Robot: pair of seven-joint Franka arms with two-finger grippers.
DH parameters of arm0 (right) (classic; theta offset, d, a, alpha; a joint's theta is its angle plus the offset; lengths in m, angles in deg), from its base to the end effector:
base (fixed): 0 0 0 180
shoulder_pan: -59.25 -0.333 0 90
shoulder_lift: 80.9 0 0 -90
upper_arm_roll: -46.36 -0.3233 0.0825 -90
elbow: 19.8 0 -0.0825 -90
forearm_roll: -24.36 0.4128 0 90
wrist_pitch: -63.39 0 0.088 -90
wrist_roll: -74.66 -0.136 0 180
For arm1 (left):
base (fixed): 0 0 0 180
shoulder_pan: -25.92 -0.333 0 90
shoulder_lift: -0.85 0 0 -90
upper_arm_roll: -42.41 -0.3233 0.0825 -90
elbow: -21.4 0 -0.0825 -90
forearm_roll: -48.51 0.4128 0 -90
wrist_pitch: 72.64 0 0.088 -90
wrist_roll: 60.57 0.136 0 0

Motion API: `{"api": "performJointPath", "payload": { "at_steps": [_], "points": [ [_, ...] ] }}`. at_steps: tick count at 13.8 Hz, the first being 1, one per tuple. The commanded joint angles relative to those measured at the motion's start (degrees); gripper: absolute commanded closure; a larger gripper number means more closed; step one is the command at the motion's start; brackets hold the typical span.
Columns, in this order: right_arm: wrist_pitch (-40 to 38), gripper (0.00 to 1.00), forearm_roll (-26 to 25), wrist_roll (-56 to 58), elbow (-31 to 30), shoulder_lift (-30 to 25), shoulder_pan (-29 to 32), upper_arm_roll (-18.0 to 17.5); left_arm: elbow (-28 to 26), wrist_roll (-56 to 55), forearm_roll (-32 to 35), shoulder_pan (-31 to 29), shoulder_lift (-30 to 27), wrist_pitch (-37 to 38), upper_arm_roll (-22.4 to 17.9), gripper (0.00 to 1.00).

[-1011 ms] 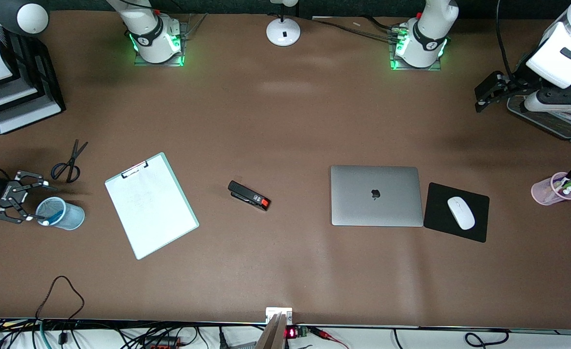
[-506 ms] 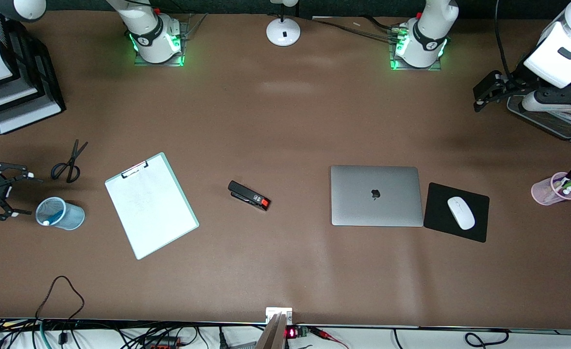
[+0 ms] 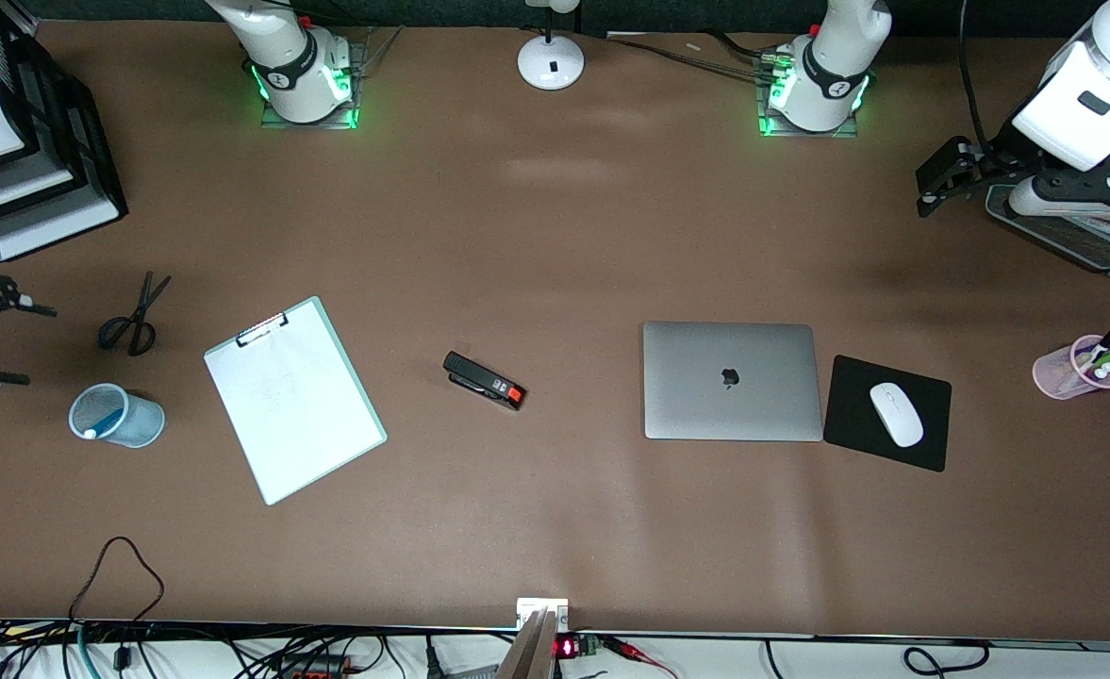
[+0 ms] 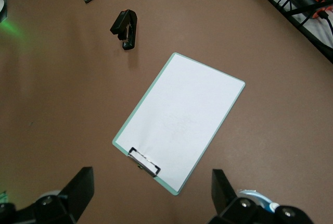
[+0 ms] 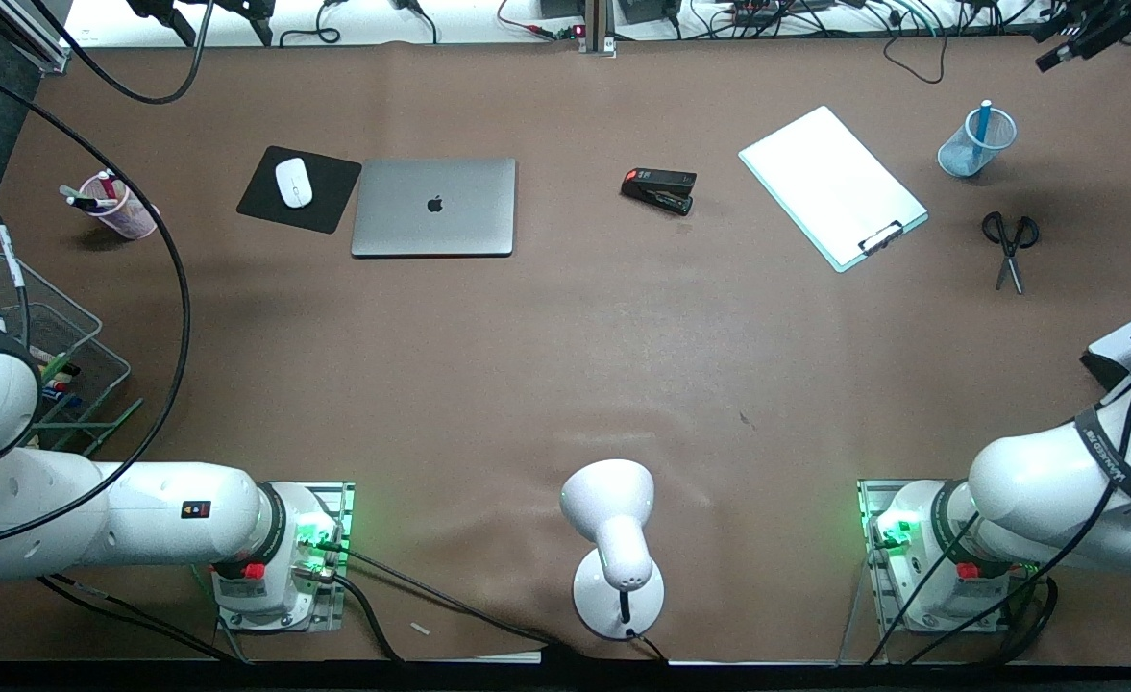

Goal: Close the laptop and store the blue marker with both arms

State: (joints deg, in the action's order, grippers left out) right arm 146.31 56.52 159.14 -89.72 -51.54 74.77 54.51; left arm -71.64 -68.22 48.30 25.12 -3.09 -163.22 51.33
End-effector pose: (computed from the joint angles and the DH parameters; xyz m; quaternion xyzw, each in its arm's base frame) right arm 0.6795 -0.1900 0.4533 -0.8288 -0.4855 -0.1162 0.2529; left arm 0.5571 -0.0828 0.6160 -0.9999 0.0040 -0.0129 0.0017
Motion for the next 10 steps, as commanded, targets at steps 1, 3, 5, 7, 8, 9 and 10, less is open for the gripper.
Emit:
{"api": "performJointPath", "payload": {
  "at_steps": [1, 3, 5, 7, 8, 9, 10],
  "points": [
    [-2.58, 0.0, -3.24, -7.9, 2.23, -1.32, -2.68, -0.06, 0.67, 1.06, -1.11, 0.1, 0.16, 0.49, -0.14, 0.0],
    [-4.51, 0.0, -4.99, -14.92, 4.95, -1.32, -5.92, 0.03, 0.76, 1.06, -1.11, 0.1, 0.42, 0.4, -0.14, 0.0],
    [-4.61, 0.0, -6.14, -20.73, 5.75, -1.32, -8.48, 0.03, 0.76, 1.06, -1.11, 0.1, 0.6, 0.4, -0.14, 0.0],
    [-4.52, 0.0, -6.14, -26.7, 5.76, -1.41, -10.41, 0.03, 0.67, 1.15, -1.11, 0.01, 0.6, 0.49, -0.14, 0.0],
    [-4.52, 0.0, -6.23, -29.6, 5.76, -1.41, -11.2, 0.03, 0.67, 1.15, -1.11, 0.01, 0.6, 0.49, -0.14, 0.0],
    [-4.26, 0.0, -6.58, -31.72, 5.76, -1.41, -11.91, -0.06, 0.76, 1.15, -1.11, 0.01, 0.43, 0.49, -0.14, 0.0],
    [-3.91, 0.0, -7.54, -34.0, 5.76, -1.41, -12.78, -0.15, 1.19, 1.15, -1.11, 0.01, 0.51, 0.4, -0.14, 0.0]
  ]
}}
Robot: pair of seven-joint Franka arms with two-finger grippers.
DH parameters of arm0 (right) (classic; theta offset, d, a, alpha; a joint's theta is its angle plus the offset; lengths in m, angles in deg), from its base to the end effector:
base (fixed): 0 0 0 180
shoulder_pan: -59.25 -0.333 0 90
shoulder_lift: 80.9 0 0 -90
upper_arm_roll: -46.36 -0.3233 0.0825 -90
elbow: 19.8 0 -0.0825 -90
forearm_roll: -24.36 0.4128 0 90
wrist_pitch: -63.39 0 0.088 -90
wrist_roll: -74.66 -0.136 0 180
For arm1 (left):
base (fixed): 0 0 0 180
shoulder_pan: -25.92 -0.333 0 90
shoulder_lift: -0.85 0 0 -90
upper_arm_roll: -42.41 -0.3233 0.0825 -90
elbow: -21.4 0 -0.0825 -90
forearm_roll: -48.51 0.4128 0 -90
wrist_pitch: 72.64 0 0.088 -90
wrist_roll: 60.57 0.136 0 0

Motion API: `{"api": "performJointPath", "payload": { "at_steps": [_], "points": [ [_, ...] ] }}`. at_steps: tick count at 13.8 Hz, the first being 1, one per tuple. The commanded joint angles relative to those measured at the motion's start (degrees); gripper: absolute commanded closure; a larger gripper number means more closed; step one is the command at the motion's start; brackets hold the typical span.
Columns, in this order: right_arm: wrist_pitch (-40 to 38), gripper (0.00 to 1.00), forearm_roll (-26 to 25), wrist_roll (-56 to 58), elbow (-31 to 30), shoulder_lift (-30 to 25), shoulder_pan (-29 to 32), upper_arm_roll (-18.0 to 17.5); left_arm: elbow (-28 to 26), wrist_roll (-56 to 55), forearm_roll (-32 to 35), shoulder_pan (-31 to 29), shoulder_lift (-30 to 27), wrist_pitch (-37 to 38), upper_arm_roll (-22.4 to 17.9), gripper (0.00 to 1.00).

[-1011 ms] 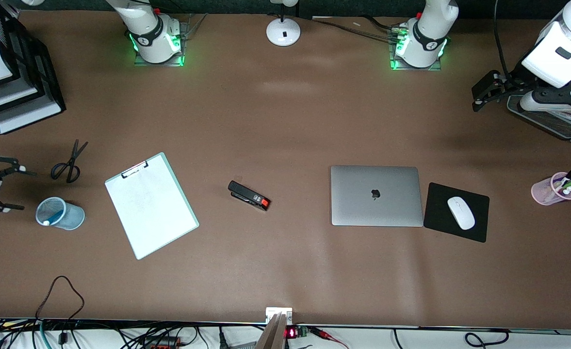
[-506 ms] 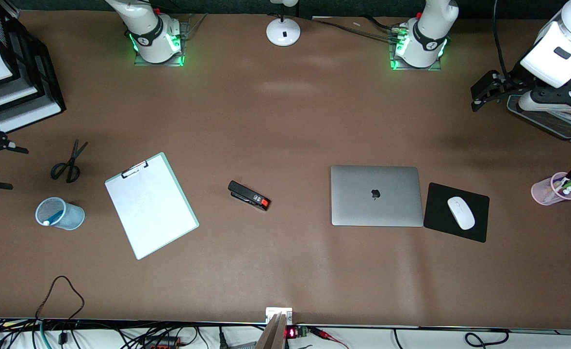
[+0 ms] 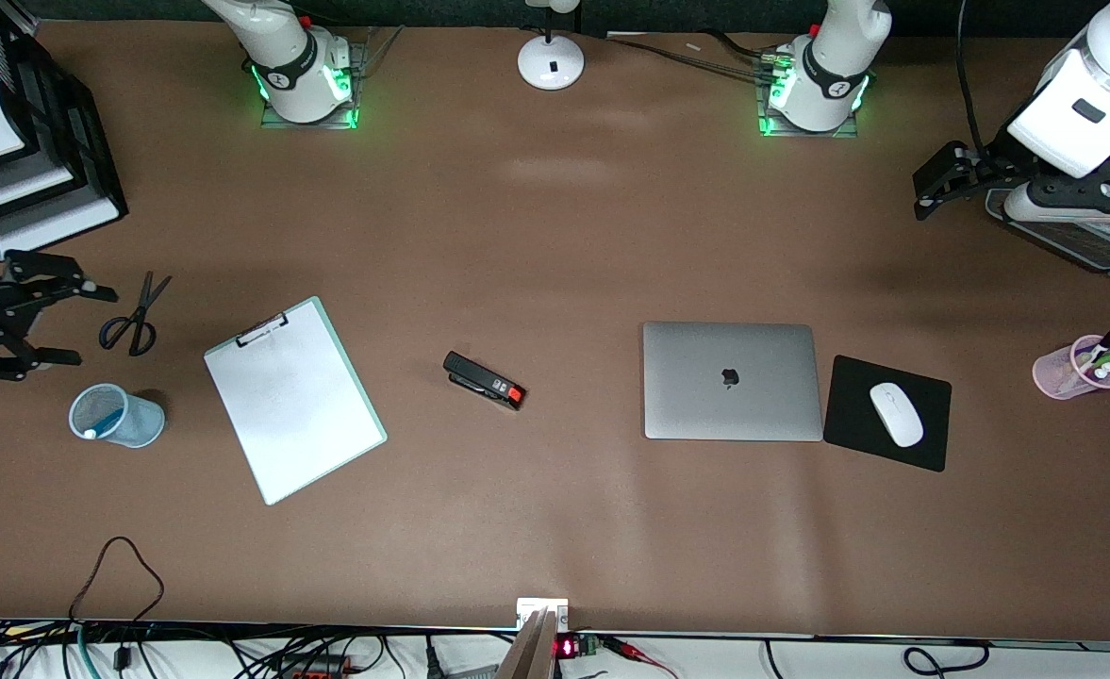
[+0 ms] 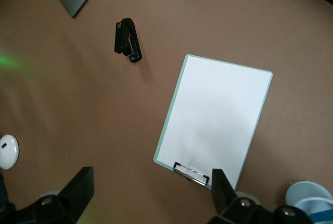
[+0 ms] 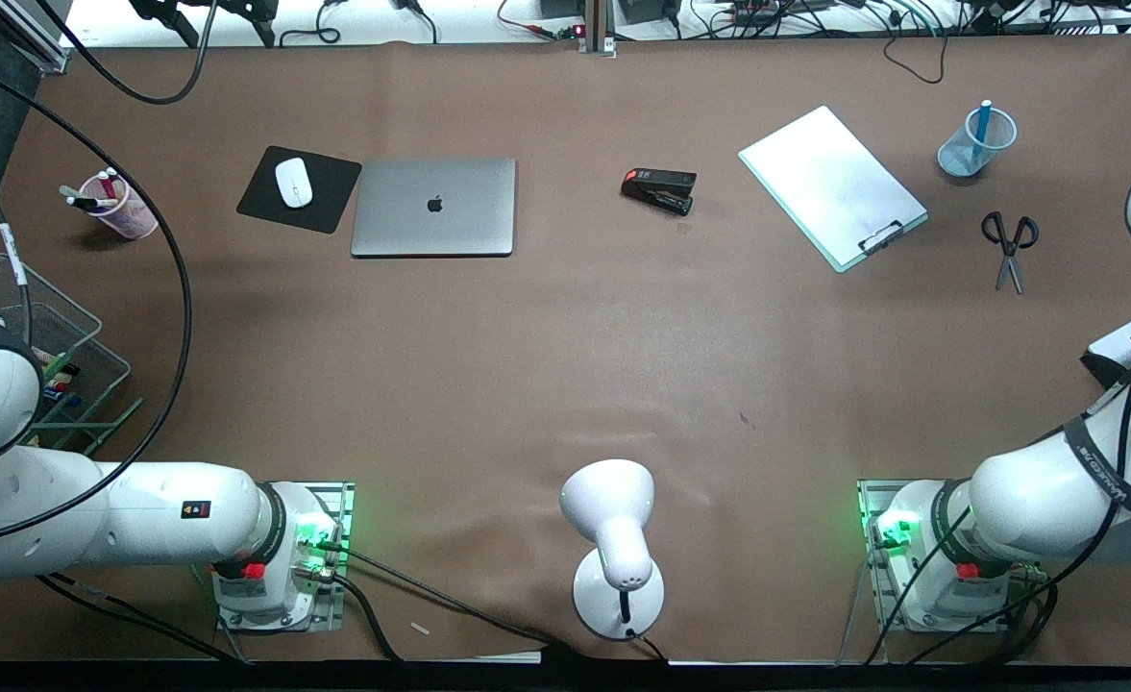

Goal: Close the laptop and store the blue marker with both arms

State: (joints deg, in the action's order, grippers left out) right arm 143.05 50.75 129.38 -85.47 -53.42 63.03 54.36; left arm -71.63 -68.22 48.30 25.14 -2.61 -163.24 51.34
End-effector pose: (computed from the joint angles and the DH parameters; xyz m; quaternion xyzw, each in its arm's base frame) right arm 0.6953 -0.0548 0.5024 -0.8994 -0.3739 -0.0117 0.2264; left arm 0.5595 -0.0831 0.6115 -0.9999 0.0043 -0.0089 0.0016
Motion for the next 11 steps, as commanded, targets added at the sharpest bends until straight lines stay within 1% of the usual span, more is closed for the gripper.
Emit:
{"api": "performJointPath", "payload": {
  "at_steps": [1, 3, 5, 6, 7, 10, 11],
  "points": [
    [-0.64, 0.0, -2.82, -6.79, 1.51, 0.48, -2.01, 0.18, 1.61, 1.15, -1.11, -0.01, 0.21, 0.33, -0.15, 0.0],
    [-0.21, 0.0, -4.67, -12.06, 1.59, 0.39, -4.12, 0.26, 1.44, 1.15, -1.11, -0.18, 0.21, 0.42, -0.23, 0.0],
    [1.46, 0.0, -9.49, -21.88, 0.02, -1.98, -7.01, -0.09, 1.44, 1.15, -1.11, -0.18, 0.21, 0.33, -0.23, 0.0],
    [1.46, 0.0, -11.17, -27.94, -1.73, -3.38, -7.9, -0.09, 1.36, 1.15, -1.11, -0.18, 0.21, 0.42, -0.23, 0.0],
    [1.46, 0.0, -12.66, -32.7, -2.96, -4.35, -8.08, -0.09, 1.36, 1.15, -1.11, -0.18, 0.12, 0.59, -0.23, 0.0],
    [1.03, 0.0, -15.22, -41.5, -6.48, -7.07, -7.3, 0.0, 1.44, 1.23, -1.11, -0.18, -0.14, 0.77, -0.23, 0.0],
    [1.2, 0.0, -18.27, -45.19, -8.06, -8.39, -7.21, 0.0, 1.53, 1.15, -1.11, -0.18, -0.06, 0.77, -0.23, 0.0]
  ]
}}
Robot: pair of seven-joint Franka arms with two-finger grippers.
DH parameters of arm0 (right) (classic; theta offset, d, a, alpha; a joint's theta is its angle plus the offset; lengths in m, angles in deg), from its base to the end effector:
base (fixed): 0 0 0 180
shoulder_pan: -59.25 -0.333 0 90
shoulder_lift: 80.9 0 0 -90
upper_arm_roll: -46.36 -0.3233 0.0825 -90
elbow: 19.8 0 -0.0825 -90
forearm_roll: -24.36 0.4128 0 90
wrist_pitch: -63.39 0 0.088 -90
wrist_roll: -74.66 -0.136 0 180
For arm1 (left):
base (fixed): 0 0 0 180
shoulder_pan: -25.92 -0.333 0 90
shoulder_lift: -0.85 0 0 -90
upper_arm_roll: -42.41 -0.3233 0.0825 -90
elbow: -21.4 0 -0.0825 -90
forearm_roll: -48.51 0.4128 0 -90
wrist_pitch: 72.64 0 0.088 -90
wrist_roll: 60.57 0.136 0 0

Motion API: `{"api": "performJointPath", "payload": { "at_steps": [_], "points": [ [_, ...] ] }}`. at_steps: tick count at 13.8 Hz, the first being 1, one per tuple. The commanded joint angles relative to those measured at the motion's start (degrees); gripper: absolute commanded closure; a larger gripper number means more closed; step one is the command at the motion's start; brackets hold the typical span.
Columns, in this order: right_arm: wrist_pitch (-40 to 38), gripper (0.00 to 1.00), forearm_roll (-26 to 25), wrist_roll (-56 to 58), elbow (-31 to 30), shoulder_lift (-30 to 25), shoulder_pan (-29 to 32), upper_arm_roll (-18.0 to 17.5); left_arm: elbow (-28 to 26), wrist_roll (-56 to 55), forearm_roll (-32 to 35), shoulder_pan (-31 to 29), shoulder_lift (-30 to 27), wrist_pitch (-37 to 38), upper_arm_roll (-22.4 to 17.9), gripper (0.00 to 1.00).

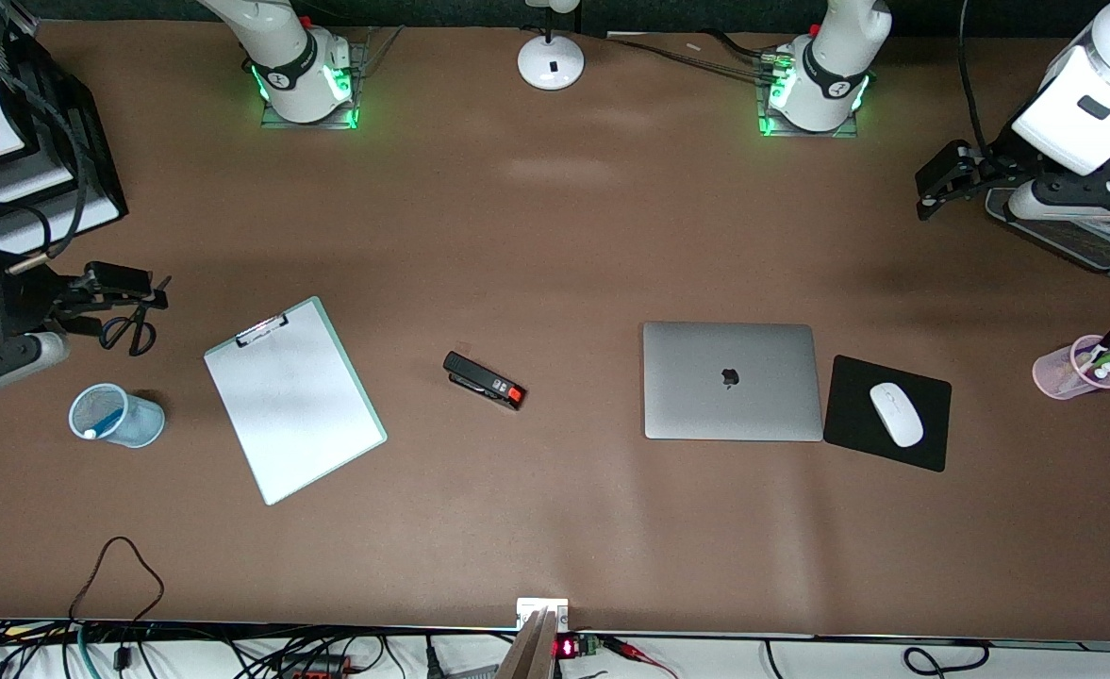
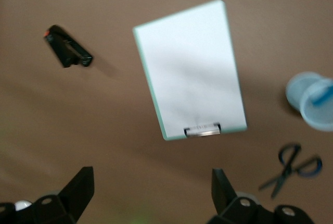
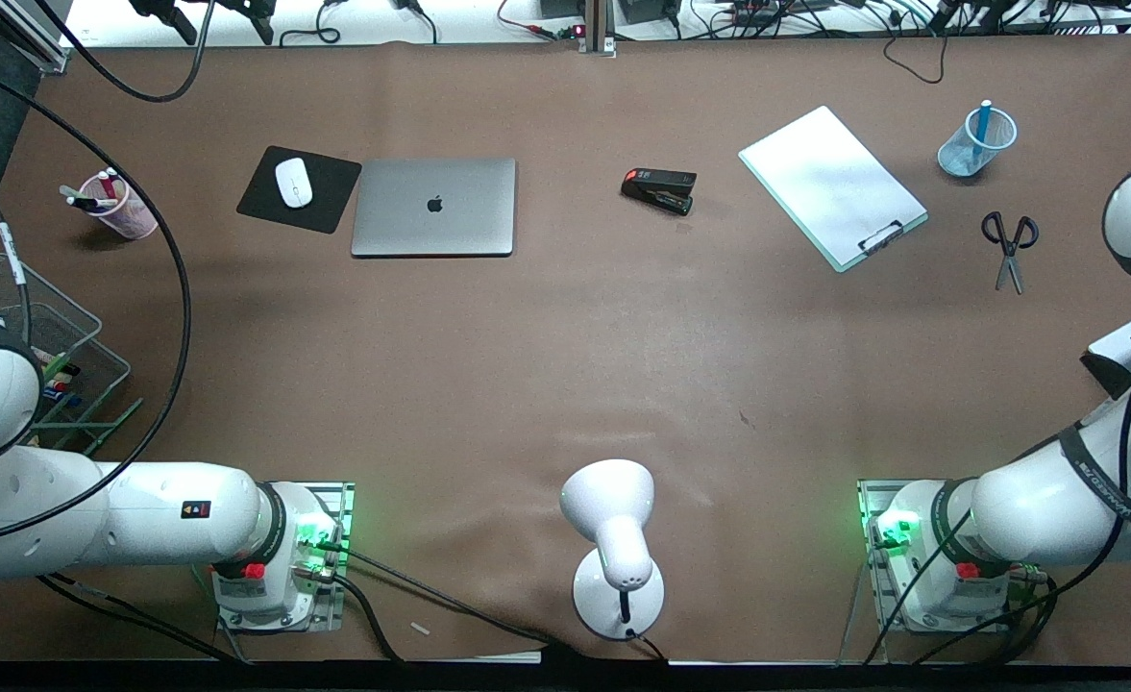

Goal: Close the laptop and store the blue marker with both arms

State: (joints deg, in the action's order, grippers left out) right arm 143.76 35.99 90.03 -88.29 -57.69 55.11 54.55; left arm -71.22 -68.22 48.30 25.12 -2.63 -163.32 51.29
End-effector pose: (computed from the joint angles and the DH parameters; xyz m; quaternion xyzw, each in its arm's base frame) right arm 0.6785 0.0004 0.5208 -0.9867 -0.1080 0.0833 0.0880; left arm 0.5600 -0.0825 0.6154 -0.9999 0.0037 -0.0133 0.0010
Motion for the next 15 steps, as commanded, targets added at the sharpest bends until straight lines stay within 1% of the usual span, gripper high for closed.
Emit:
{"api": "performJointPath", "payload": {
  "at_steps": [1, 3, 6, 8, 11, 13, 15],
  "points": [
    [0.4, 0.0, -6.68, -9.01, -6.39, -5.26, 0.72, -0.28, 1.04, 1.15, -1.11, -0.16, -0.04, 0.77, -0.18, 0.0],
    [0.57, 0.0, -10.38, -12.89, -9.54, -8.42, 0.63, -0.19, 1.04, 1.15, -1.11, -0.16, 0.05, 0.77, -0.18, 0.0],
    [2.77, 0.0, -13.73, -13.08, -16.23, -14.49, 1.24, -0.19, 0.95, 1.15, -1.11, -0.16, -0.04, 0.94, -0.1, 0.0],
    [2.86, 0.0, -14.7, -13.17, -18.43, -16.43, 1.07, -0.1, 0.95, 1.15, -1.11, -0.07, -0.04, 0.86, -0.1, 0.0],
    [3.47, 0.0, -14.71, -13.17, -20.98, -19.24, 1.07, -0.19, 1.04, 1.15, -1.11, -0.07, 0.05, 0.68, -0.1, 0.0],
    [8.02, 0.0, -14.71, -13.26, -25.97, -23.44, 1.07, -0.28, 0.86, 1.15, -1.11, 0.02, -0.04, 0.68, -0.1, 0.0],
    [13.82, 0.0, -14.71, -13.26, -34.22, -29.15, 1.07, -0.19, 0.86, 1.15, -1.11, 0.02, 0.05, 0.68, -0.01, 0.0]
  ]
}}
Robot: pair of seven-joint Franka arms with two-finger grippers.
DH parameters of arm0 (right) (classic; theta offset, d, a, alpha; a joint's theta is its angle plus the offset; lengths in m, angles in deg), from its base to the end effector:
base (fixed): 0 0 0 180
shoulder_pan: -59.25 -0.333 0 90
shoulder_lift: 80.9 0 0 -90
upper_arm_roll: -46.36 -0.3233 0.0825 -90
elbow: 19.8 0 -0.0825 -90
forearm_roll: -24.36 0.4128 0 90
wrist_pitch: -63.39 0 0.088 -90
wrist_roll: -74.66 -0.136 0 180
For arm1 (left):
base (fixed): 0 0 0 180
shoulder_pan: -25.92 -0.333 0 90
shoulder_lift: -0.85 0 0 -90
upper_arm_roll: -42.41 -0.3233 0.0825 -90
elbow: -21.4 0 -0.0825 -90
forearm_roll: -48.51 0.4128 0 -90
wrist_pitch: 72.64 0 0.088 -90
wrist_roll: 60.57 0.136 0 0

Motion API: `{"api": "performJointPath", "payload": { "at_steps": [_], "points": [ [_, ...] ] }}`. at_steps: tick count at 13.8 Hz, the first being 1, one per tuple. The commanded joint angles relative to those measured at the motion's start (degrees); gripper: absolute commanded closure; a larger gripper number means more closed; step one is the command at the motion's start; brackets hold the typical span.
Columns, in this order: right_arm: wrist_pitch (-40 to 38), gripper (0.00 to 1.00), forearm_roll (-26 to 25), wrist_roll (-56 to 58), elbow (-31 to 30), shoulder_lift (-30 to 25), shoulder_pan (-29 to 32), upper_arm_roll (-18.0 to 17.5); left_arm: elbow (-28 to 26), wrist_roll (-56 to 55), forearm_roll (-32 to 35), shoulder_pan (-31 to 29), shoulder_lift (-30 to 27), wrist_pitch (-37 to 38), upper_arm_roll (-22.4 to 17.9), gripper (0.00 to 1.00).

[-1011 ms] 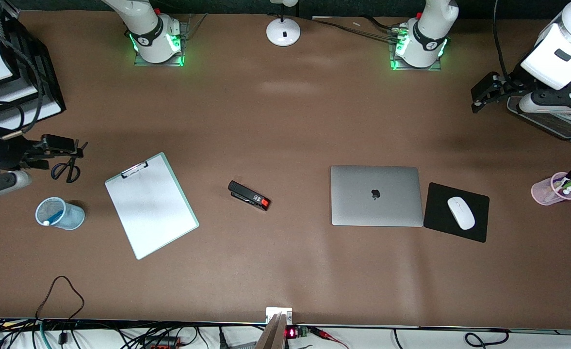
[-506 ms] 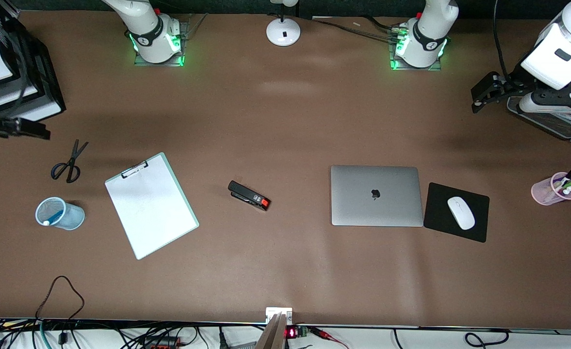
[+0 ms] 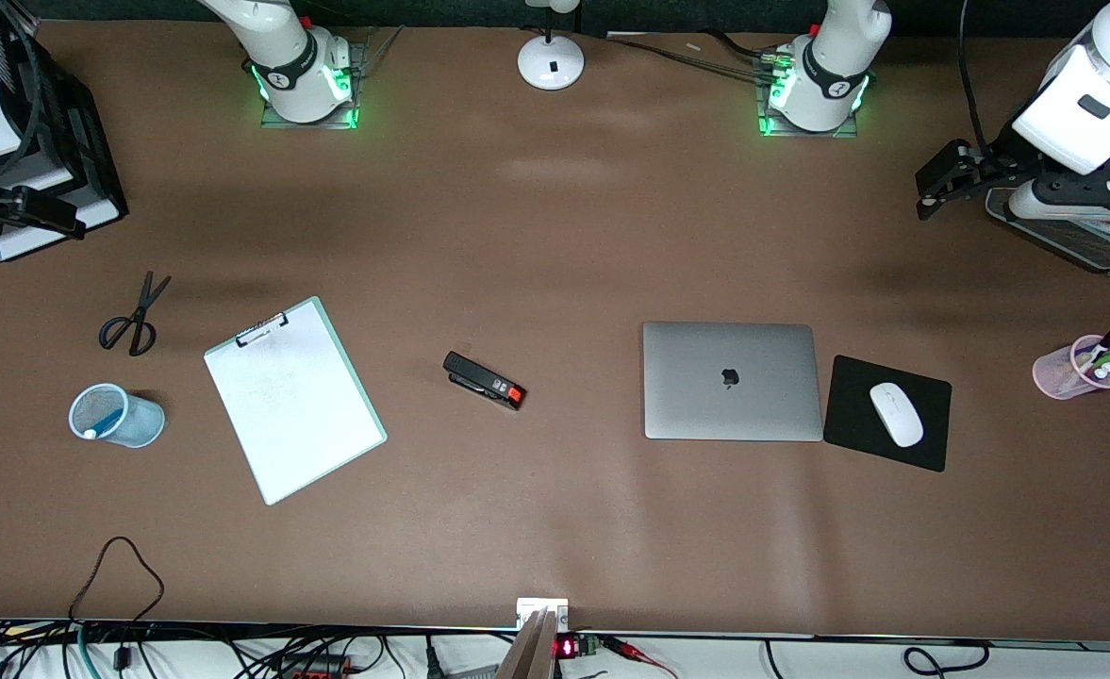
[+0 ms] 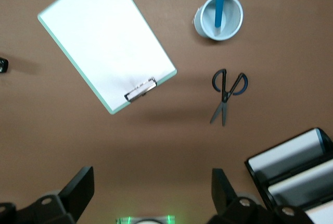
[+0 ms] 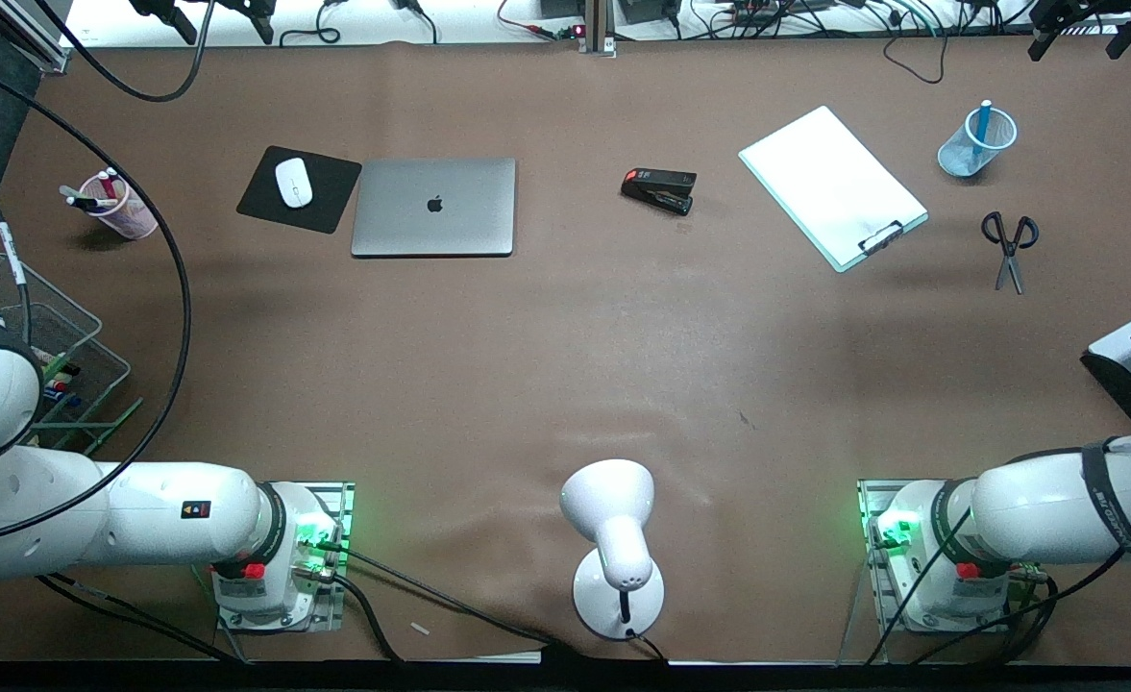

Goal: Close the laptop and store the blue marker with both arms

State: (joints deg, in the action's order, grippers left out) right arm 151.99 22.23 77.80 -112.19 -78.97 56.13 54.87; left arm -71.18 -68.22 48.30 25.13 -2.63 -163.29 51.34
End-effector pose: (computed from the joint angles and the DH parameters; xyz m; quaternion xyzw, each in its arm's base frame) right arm 0.5822 -0.0589 0.5608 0.9984 -0.0192 -0.0511 0.0173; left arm 0.5599 -0.0831 0.6157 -0.9999 0.0042 -0.0134 0.0010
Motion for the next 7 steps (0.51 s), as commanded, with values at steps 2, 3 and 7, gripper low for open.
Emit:
{"api": "performJointPath", "payload": {
  "at_steps": [2, 3, 7],
  "points": [
    [6.15, 0.0, -0.87, -0.94, -11.59, -9.49, 0.13, -0.51, 0.65, 1.14, -1.11, 0.0, 0.04, 0.66, -0.06, 0.0],
    [6.15, 0.0, -0.87, -0.76, -10.72, -9.23, 0.13, -0.42, 0.65, 1.14, -1.11, 0.0, -0.04, 0.74, -0.15, 0.0],
    [5.71, 0.0, -0.78, -0.58, -7.65, -7.74, -0.13, -0.59, 0.47, 1.23, -1.11, -0.08, -0.48, 1.01, -0.06, 0.0]
  ]
}}
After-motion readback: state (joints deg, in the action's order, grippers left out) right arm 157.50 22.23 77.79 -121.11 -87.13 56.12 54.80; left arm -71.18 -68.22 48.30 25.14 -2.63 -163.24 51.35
